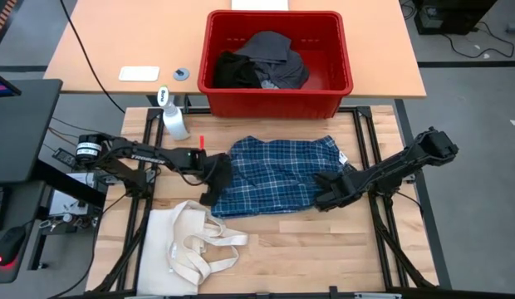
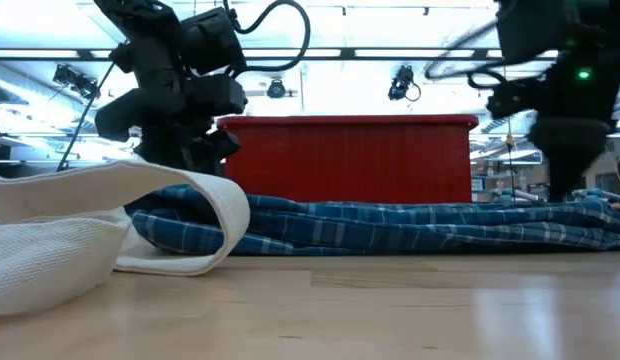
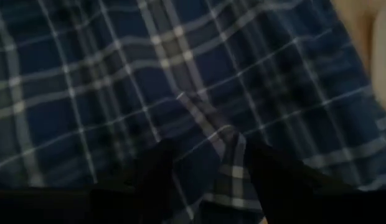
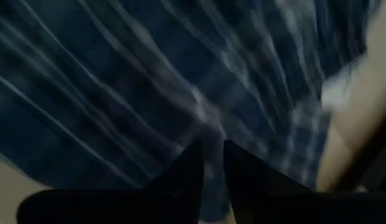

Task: Fold Laundry from Bin
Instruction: Fold the blue pants

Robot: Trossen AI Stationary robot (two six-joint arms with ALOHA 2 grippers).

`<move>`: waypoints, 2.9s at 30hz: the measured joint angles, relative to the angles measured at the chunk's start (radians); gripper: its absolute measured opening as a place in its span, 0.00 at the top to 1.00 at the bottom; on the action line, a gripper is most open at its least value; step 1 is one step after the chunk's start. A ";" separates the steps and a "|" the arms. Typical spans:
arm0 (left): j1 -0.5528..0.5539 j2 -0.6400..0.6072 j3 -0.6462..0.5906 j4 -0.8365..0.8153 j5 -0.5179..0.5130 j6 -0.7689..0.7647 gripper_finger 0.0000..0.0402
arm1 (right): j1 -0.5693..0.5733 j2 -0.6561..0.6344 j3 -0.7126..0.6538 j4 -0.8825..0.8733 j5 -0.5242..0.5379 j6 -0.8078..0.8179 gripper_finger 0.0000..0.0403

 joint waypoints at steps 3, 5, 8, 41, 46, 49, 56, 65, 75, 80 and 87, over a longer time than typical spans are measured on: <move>0.003 0.000 0.000 -0.018 -0.044 -0.007 0.48 | -0.005 0.000 0.000 -0.037 -0.053 0.036 0.84; 0.004 0.000 0.000 -0.021 -0.062 -0.009 0.48 | -0.007 0.000 0.000 -0.030 -0.065 0.038 0.86; 0.004 0.012 0.000 -0.007 -0.063 -0.012 0.48 | -0.024 0.000 -0.006 -0.020 -0.073 0.039 0.88; -0.158 -0.049 0.074 -0.020 -0.162 -0.018 0.48 | -0.543 -0.086 -0.022 0.380 0.242 -0.707 0.96; -0.190 -0.052 0.063 -0.205 -0.164 -0.017 0.48 | -0.422 -0.084 -0.014 0.463 0.153 -0.682 0.96; -0.219 -0.048 0.028 -0.172 -0.195 -0.001 0.48 | -0.332 -0.065 -0.015 0.518 0.141 -0.636 0.96; -0.226 -0.028 -0.094 0.086 -0.237 0.004 0.48 | -0.161 0.069 -0.014 0.648 0.076 -0.560 0.96; -0.258 0.076 -0.136 0.614 -0.093 -0.008 0.48 | -0.104 0.146 -0.015 0.433 0.029 -0.391 0.96; -0.306 0.049 -0.129 0.706 0.029 0.028 0.48 | -0.094 0.112 0.068 -0.100 0.112 -0.203 0.96; -0.286 -0.051 -0.129 0.515 -0.051 0.024 0.48 | -0.068 0.074 0.109 -0.147 0.135 -0.145 0.96; -0.209 -0.141 -0.133 0.096 -0.142 -0.078 0.48 | -0.001 0.065 0.111 0.027 0.077 -0.176 0.96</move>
